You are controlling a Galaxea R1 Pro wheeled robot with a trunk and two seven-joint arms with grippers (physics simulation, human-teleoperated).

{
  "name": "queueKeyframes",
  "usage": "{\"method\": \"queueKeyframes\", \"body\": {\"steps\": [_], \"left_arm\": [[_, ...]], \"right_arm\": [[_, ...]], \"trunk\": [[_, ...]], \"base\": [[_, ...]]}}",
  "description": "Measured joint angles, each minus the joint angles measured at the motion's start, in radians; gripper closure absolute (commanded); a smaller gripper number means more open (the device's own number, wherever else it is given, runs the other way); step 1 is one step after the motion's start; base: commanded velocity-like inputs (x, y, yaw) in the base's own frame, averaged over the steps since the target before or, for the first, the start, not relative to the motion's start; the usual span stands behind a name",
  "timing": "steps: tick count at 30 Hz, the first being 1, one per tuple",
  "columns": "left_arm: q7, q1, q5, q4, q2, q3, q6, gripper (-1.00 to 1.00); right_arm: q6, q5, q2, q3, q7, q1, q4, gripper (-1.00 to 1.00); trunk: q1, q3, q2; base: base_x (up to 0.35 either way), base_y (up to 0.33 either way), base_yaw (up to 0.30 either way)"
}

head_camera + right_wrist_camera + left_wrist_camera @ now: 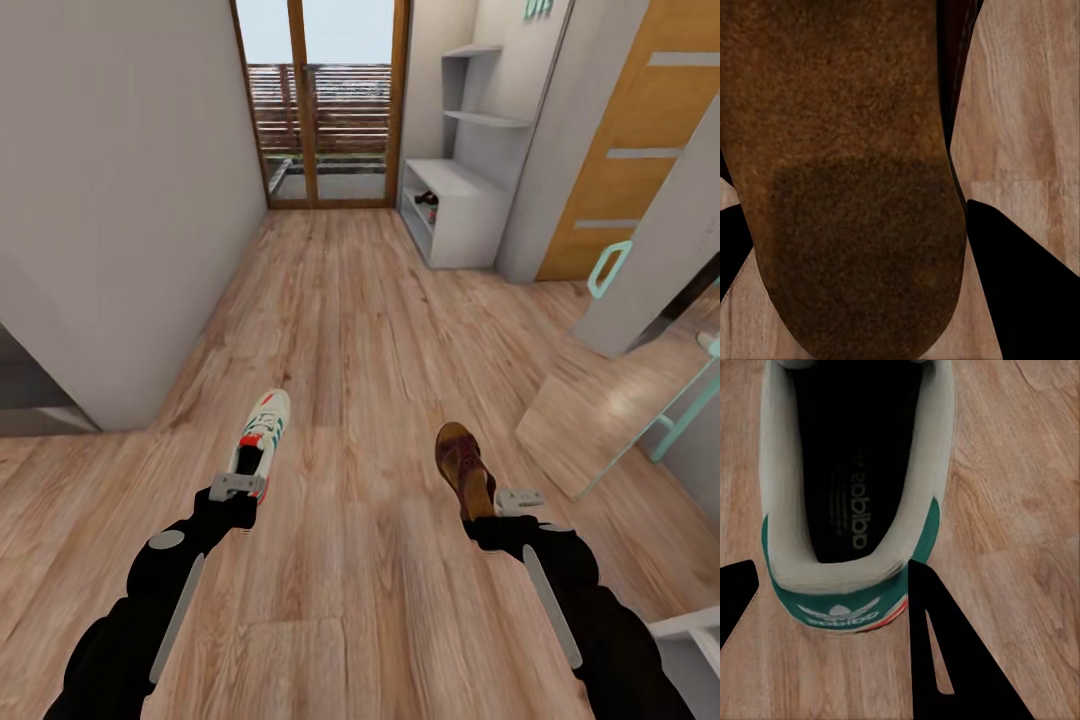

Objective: Pick up the two gym shoes and the two sandals from the corridor floor and place them onto the hallstand (shoe rack) in the corridor, making sure they are on the rack and not on the floor. Arrange them so the two gym shoes are next to each other and the two sandals are next to each other.

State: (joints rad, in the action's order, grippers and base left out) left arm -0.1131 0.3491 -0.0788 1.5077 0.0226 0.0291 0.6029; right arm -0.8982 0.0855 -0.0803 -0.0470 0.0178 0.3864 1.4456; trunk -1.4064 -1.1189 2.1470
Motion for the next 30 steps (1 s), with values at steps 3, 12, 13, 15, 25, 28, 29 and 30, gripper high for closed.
{"method": "queueKeyframes", "body": {"steps": [3,12,13,15,25,28,29,30], "left_arm": [[0.0,-0.001,0.0,0.0,0.0,0.001,0.0,1.0],[0.0,0.0,0.0,0.0,0.0,0.001,0.0,1.0],[0.0,0.0,0.0,0.0,0.0,0.001,0.0,1.0],[0.0,-0.001,0.0,0.0,0.0,0.001,0.0,1.0],[0.0,-0.001,0.0,0.0,0.0,0.0,0.0,1.0],[-0.001,0.0,0.0,0.0,0.0,0.0,0.0,1.0],[-0.001,0.0,0.0,0.0,0.0,0.0,0.0,1.0],[-0.001,0.0,0.0,0.0,0.0,0.0,0.0,1.0]], "right_arm": [[0.0,0.0,0.0,0.0,0.0,0.0,0.0,1.0],[0.0,0.001,0.001,0.0,0.0,0.0,0.0,1.0],[0.0,0.001,0.001,0.0,0.0,0.0,-0.001,1.0],[0.0,0.001,0.001,-0.001,0.0,0.0,-0.001,1.0],[0.0,0.0,0.001,-0.001,0.0,0.0,-0.001,1.0],[0.0,0.0,0.001,-0.001,0.0,0.0,-0.001,1.0],[0.0,0.0,0.001,-0.001,0.0,0.0,-0.001,1.0],[0.0,0.0,0.001,-0.001,0.0,0.0,-0.001,1.0]], "trunk": [[0.0,0.0,0.0],[0.0,0.0,0.0],[0.0,0.0,0.0],[0.0,0.0,0.0],[0.0,0.0,0.0],[0.0,0.0,0.0],[0.0,0.0,0.0],[0.0,0.0,0.0]], "base": [[0.334,0.0,0.0],[0.334,0.0,0.0],[0.334,0.0,0.0],[0.334,0.0,0.0],[0.334,0.0,0.0],[0.334,0.0,0.0],[0.334,0.0,0.0],[0.334,0.0,0.0]]}}
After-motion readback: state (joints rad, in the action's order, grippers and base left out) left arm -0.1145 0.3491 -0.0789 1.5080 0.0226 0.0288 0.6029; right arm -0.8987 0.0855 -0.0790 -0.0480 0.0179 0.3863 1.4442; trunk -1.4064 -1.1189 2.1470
